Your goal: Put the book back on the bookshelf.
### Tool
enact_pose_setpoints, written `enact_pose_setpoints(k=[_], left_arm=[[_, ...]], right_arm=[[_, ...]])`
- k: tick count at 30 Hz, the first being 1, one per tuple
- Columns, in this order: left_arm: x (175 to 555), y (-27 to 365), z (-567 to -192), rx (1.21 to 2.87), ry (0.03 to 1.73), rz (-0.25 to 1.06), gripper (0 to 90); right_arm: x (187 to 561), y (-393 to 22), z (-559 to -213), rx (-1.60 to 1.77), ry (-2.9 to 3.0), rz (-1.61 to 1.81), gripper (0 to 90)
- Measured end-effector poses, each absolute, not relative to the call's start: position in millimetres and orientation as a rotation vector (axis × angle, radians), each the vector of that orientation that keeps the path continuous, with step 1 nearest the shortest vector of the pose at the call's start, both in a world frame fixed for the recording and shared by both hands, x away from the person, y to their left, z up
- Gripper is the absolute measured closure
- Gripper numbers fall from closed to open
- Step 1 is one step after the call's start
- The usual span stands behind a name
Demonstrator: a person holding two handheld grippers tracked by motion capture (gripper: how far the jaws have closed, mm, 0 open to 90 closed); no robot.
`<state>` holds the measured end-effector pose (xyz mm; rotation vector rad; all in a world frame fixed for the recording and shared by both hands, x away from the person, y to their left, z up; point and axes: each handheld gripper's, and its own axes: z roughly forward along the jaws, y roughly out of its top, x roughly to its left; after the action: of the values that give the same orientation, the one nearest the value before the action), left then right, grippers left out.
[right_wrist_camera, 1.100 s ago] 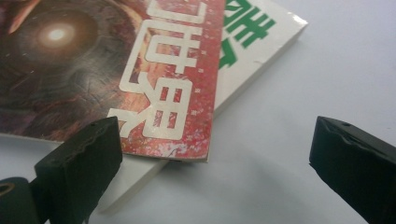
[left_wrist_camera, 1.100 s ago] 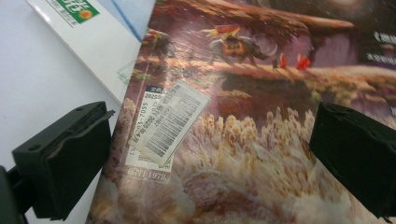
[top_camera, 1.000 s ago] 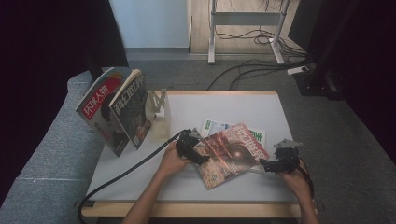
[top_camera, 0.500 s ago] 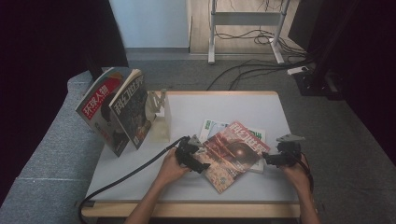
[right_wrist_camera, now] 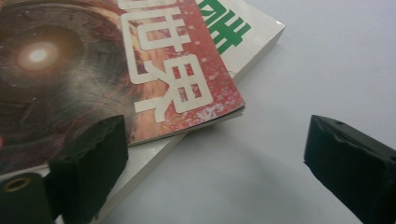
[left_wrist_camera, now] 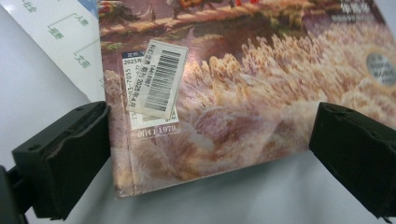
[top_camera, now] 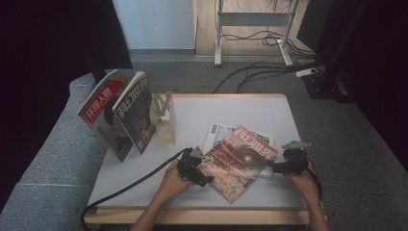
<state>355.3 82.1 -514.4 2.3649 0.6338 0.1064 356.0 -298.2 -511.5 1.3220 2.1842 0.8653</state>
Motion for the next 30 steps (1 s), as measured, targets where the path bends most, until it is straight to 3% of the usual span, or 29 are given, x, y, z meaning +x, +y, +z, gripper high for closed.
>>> enact_pose_setpoints(k=[10, 18, 30], left_arm=[[338.9, 86.5, -515.9, 2.322, 0.605, 0.017, 0.0], [336.7, 90.2, -511.8, 2.383, 0.570, 0.118, 0.0], [362.4, 107.6, -504.6, 2.366, 0.659, 0.206, 0.0]], right_arm=[[372.2, -298.2, -511.2, 1.349, 2.158, 0.828, 3.7], [375.3, -297.1, -509.9, 1.345, 2.162, 0.832, 6.7], [364.2, -304.8, -505.2, 1.345, 2.154, 0.869, 6.6]])
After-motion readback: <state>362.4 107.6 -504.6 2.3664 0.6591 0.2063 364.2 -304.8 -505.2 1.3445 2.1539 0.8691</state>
